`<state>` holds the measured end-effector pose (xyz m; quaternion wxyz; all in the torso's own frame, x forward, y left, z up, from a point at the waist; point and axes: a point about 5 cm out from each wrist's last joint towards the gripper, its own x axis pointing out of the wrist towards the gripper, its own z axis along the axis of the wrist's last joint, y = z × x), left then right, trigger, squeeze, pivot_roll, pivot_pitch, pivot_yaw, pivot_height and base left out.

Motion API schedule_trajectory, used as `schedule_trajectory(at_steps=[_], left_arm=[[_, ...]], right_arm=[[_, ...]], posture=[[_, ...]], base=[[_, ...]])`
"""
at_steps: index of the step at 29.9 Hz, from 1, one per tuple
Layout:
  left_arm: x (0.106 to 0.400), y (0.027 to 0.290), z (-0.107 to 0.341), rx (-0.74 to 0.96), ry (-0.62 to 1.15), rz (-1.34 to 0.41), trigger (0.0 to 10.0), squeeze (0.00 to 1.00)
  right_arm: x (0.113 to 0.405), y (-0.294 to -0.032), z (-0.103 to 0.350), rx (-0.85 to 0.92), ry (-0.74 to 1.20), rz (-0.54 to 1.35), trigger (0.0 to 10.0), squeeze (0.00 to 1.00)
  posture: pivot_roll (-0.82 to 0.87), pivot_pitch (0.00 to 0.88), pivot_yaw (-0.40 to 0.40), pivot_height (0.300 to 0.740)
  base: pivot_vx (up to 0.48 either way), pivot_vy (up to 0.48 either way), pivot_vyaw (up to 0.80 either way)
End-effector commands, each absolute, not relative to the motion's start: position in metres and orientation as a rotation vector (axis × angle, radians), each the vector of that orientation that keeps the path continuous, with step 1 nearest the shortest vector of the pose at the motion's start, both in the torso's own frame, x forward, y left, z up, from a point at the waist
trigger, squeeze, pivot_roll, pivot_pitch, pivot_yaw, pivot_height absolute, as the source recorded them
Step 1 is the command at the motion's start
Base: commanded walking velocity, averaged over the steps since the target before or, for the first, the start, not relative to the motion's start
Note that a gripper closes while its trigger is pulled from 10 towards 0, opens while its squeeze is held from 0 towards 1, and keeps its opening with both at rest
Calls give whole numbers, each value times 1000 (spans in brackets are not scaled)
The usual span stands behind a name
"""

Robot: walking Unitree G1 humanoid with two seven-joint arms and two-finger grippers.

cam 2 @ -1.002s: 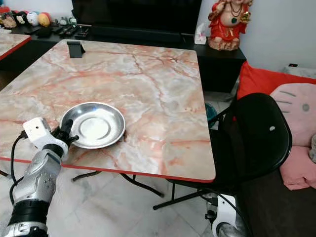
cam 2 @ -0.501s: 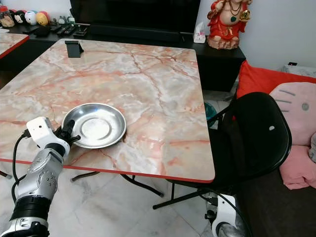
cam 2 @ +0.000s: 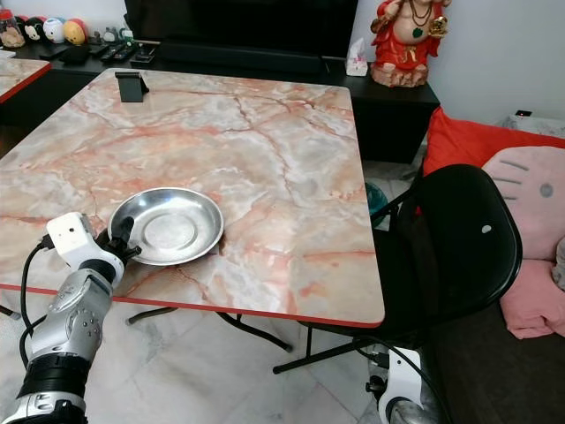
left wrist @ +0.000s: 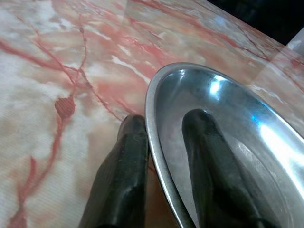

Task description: Setting the table

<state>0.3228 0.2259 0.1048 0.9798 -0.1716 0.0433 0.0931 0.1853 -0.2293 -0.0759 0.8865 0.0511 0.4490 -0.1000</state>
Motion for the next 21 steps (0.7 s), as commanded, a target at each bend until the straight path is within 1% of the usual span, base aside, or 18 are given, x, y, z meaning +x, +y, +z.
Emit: schedule_trajectory(at_steps=[1,10,13,17,18,19,20,21], left_arm=[[322,227,103,-328,99,193,10000,859],[320,227,102,-320,103,195,10000,839],[319,227,105,-310,92,188,10000,847],[319,229,110,-302,76,185,10000,831],[318,229,113,-302,68,181,10000,773],[318,230,115,-300,57,175,10000,188],[317,230,117,-301,47,170,10000,0],[317,230,120,-301,37,165,10000,0]], right_arm=[[189,-231,-74,103,922,-211,10000,0],[189,-232,-74,102,923,-210,10000,0],[188,-232,-74,101,923,-209,10000,0],[189,-231,-74,100,923,-208,10000,0],[189,-232,-74,100,923,-208,10000,0],[189,-232,-74,100,923,-208,10000,0],[189,-232,-74,100,923,-208,10000,0],[188,-232,-74,100,923,-208,10000,0]], posture=[[73,0,-69,740],[72,0,-71,740],[74,0,-71,740],[76,0,-73,740],[75,0,-73,740],[75,0,-73,740],[76,0,-73,740],[76,0,-73,740]], base=[[0,0,0],[0,0,0],[0,0,0],[0,0,0],[0,0,0],[0,0,0],[0,0,0],[0,0,0]])
